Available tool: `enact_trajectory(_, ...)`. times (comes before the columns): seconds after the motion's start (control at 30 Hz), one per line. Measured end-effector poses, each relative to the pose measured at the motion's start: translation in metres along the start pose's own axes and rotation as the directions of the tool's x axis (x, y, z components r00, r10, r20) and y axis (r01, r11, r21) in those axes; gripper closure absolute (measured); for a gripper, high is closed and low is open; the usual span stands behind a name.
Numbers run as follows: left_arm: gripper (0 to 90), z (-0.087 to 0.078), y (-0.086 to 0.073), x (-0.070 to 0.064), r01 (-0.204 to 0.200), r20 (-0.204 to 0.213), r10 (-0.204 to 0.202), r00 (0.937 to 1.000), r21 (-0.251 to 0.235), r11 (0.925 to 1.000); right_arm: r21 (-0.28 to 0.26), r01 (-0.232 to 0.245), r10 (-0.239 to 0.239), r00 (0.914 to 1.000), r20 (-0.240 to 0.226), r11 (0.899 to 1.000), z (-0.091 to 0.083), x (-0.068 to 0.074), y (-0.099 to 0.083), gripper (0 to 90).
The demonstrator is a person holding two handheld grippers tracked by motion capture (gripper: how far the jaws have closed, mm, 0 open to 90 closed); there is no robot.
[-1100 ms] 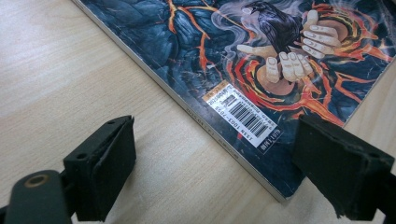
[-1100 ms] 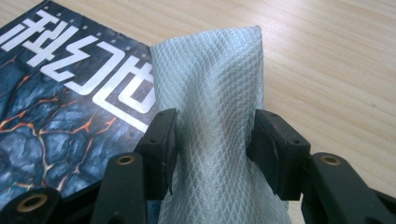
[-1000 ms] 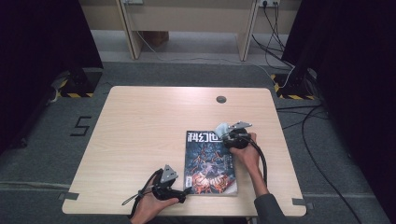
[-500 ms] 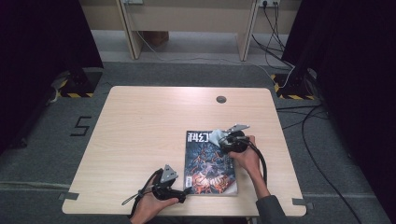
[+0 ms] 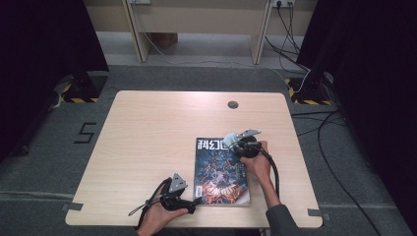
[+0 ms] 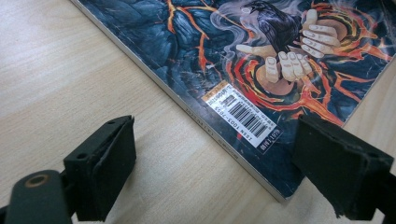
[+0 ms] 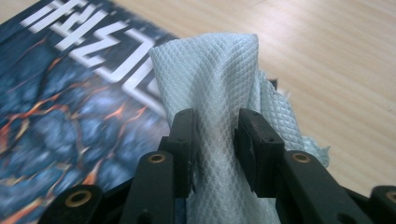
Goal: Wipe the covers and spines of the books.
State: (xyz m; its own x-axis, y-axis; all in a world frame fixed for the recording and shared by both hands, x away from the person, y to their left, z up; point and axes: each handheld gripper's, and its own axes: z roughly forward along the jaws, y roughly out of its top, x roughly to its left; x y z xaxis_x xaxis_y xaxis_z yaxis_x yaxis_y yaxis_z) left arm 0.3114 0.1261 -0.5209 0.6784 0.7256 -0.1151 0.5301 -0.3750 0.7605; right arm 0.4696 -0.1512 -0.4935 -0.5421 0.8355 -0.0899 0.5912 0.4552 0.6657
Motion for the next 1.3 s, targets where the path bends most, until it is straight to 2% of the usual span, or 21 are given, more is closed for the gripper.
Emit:
enact_trajectory(0.2, 12.6, 0.000, 0.001, 0.000, -0.003, 0.000, 0.003, 1.0000, 0.007, 1.0000, -0.031, -0.014, 0.015, 0.9981, 0.059, 0.999, 0.009, -0.007, 0.005, 66.3)
enact_trajectory(0.33, 12.6, 0.000, 0.001, 0.000, -0.004, 0.002, 0.004, 1.0000, 0.006, 1.0000, -0.022, 0.021, -0.019, 0.9957, 0.090, 1.000, 0.010, -0.001, 0.007, 67.7)
enact_trajectory(0.37, 12.6, 0.000, 0.001, 0.001, -0.005, 0.003, 0.005, 1.0000, 0.006, 1.0000, -0.020, 0.021, -0.019, 0.9960, 0.088, 1.000, 0.010, 0.001, 0.007, 67.6)
enact_trajectory(0.47, 12.6, 0.000, 0.001, 0.001, -0.005, 0.003, 0.005, 1.0000, 0.007, 1.0000, -0.026, 0.020, -0.019, 0.9993, 0.033, 0.999, 0.011, 0.010, 0.009, 67.2)
enact_trajectory(0.57, 12.6, 0.000, 0.001, 0.001, -0.006, 0.004, 0.006, 1.0000, 0.007, 1.0000, -0.023, 0.061, -0.062, 0.9974, -0.036, 0.998, 0.013, 0.027, 0.014, 67.0)
enact_trajectory(0.63, 12.6, 0.000, 0.001, 0.001, -0.006, 0.003, 0.006, 1.0000, 0.006, 1.0000, -0.021, 0.092, -0.093, 0.9941, -0.056, 0.996, 0.014, 0.037, 0.016, 67.0)
enact_trajectory(0.7, 12.6, 0.000, 0.001, 0.001, -0.006, 0.005, 0.006, 1.0000, 0.005, 1.0000, -0.018, 0.119, -0.120, 0.9915, -0.049, 0.993, 0.014, 0.040, 0.018, 65.8)
enact_trajectory(0.73, 12.6, 0.000, 0.001, 0.001, -0.006, 0.005, 0.006, 1.0000, 0.005, 1.0000, -0.012, 0.115, -0.115, 0.9919, -0.054, 0.993, 0.014, 0.039, 0.019, 65.0)
enact_trajectory(0.77, 12.6, 0.000, 0.001, 0.001, -0.006, 0.004, 0.006, 1.0000, 0.005, 1.0000, -0.011, 0.100, -0.101, 0.9931, -0.060, 0.995, 0.014, 0.037, 0.018, 64.9)
enact_trajectory(0.87, 12.6, 0.000, 0.001, 0.001, -0.007, 0.005, 0.007, 1.0000, 0.005, 1.0000, -0.003, 0.064, -0.064, 0.9977, -0.019, 0.998, 0.013, 0.028, 0.017, 64.7)
enact_trajectory(0.93, 12.7, 0.000, 0.001, 0.001, -0.007, 0.005, 0.007, 1.0000, 0.005, 1.0000, 0.000, 0.045, -0.045, 0.9989, -0.011, 0.999, 0.013, 0.025, 0.017, 64.7)
enact_trajectory(1.03, 12.7, 0.000, 0.000, 0.001, -0.006, 0.006, 0.006, 1.0000, 0.003, 1.0000, 0.028, 0.075, -0.075, 0.9971, 0.011, 0.997, 0.015, 0.031, 0.023, 64.5)
enact_trajectory(1.13, 12.7, 0.000, 0.000, 0.001, -0.005, 0.004, 0.005, 1.0000, 0.002, 1.0000, 0.011, 0.084, -0.084, 0.9963, -0.018, 0.996, 0.023, 0.039, 0.031, 64.4)
enact_trajectory(1.3, 12.7, 0.000, 0.000, 0.001, -0.005, 0.006, 0.005, 1.0000, -0.001, 1.0000, 0.024, 0.106, -0.104, 0.9930, -0.056, 0.994, 0.033, 0.055, 0.046, 64.0)
